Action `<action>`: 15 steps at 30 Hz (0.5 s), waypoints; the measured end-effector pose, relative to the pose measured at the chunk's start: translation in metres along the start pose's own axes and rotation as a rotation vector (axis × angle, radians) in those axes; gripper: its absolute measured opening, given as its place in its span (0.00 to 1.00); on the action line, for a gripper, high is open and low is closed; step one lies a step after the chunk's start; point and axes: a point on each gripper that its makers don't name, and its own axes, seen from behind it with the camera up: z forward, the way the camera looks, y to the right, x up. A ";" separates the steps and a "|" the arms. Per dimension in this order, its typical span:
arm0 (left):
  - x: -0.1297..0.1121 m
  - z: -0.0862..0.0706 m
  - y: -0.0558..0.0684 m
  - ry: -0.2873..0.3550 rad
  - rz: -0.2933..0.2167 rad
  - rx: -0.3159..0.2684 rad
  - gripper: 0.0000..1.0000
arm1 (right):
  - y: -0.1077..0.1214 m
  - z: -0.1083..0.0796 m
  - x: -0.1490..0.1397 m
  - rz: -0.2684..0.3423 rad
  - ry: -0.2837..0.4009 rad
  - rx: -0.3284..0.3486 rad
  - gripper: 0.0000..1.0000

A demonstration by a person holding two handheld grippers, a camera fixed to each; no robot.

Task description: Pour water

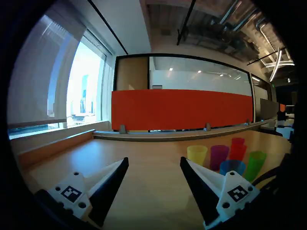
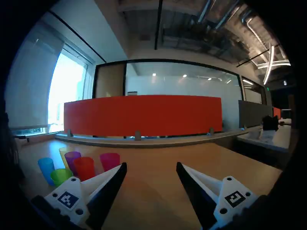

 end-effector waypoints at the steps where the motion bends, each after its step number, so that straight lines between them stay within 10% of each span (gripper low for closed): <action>1: 0.000 0.000 0.000 0.000 0.000 0.000 1.00 | 0.000 0.000 0.000 -0.002 -0.001 0.000 1.00; 15: 0.000 0.000 0.000 0.000 0.000 0.000 1.00 | -0.002 -0.001 0.000 -0.018 -0.003 -0.002 1.00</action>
